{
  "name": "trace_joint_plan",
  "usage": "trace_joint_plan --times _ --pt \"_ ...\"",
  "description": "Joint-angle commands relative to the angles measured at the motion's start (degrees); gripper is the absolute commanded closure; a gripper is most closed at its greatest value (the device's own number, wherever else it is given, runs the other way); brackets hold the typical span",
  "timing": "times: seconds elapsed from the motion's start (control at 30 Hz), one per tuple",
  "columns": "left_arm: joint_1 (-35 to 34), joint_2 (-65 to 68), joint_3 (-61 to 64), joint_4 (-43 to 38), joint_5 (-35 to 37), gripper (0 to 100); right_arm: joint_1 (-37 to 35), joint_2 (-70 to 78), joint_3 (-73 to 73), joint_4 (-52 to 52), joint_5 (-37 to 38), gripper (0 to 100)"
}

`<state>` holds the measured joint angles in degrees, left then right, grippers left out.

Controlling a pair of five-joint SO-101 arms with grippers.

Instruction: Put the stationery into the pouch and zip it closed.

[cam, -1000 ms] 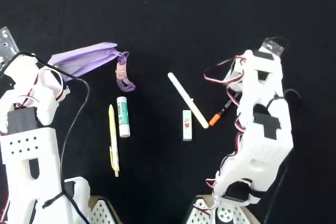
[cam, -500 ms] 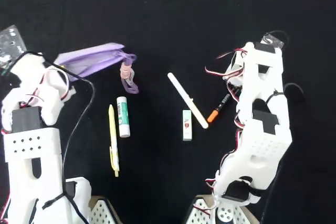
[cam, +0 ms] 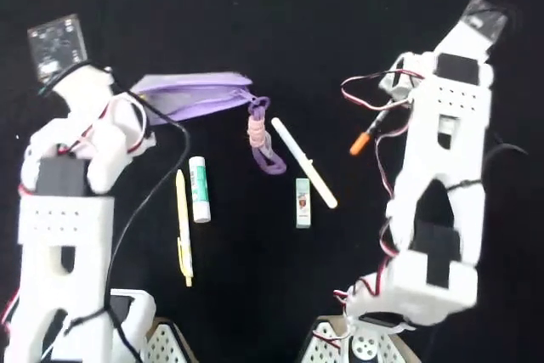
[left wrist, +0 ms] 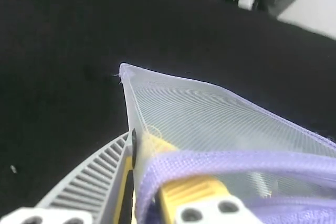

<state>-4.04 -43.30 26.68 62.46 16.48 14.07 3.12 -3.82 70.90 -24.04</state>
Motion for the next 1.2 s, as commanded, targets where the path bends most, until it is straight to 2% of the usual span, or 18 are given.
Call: trace_joint_plan --times 0.0,0.13,0.33,0.5,0.73,0.87,1.17 --pt "2.59 6.68 -6.11 0.09 0.44 97 0.35 -8.13 -2.68 -3.52 -0.35 98.8" --pt "4.97 9.58 -10.51 2.81 0.44 97 -1.49 -13.32 -2.59 -5.71 -0.35 98.8" --pt "12.88 10.73 -17.89 8.44 0.44 97 -6.33 -20.18 -2.59 -8.0 -0.44 98.8" --pt "13.32 16.26 -23.96 13.01 0.53 97 -10.29 -26.51 -0.48 -10.64 -0.44 98.8" --pt "13.76 23.12 -25.19 15.47 0.62 97 -14.07 -41.89 18.86 -26.99 -0.09 98.8" --pt "13.67 23.21 -23.87 15.03 0.62 97 -17.49 -51.65 30.73 -37.01 4.22 98.8" --pt "13.76 23.21 -21.93 15.03 3.25 97 -24.88 -70.11 48.48 -51.43 5.36 98.8"
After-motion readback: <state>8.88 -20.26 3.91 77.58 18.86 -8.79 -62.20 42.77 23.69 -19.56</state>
